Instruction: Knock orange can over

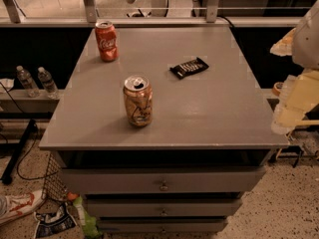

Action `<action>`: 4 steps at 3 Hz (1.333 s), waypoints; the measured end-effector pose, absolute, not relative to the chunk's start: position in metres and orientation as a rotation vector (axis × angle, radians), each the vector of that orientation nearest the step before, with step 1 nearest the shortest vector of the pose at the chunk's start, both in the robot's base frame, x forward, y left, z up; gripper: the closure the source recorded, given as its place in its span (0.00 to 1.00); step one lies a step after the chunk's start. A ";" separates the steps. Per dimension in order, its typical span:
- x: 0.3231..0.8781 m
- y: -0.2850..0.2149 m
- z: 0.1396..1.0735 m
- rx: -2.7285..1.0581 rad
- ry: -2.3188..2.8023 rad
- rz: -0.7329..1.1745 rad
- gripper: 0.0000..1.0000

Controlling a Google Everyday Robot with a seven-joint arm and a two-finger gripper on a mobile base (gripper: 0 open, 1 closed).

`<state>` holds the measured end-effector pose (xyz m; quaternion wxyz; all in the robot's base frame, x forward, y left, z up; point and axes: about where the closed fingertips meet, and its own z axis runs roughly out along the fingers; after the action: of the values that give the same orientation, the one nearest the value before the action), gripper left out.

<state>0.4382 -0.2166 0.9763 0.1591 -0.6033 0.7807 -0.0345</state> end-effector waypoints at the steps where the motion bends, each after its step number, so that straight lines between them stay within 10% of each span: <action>1: 0.438 -0.217 0.976 -1.724 2.231 -0.099 0.00; 4: 0.511 -0.120 0.919 -1.639 1.825 0.410 0.00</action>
Offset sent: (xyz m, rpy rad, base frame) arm 0.0532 0.0524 -0.0344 0.2572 -0.0258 0.1256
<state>0.5106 -0.1200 0.9191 0.3214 -0.6239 0.6950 0.1563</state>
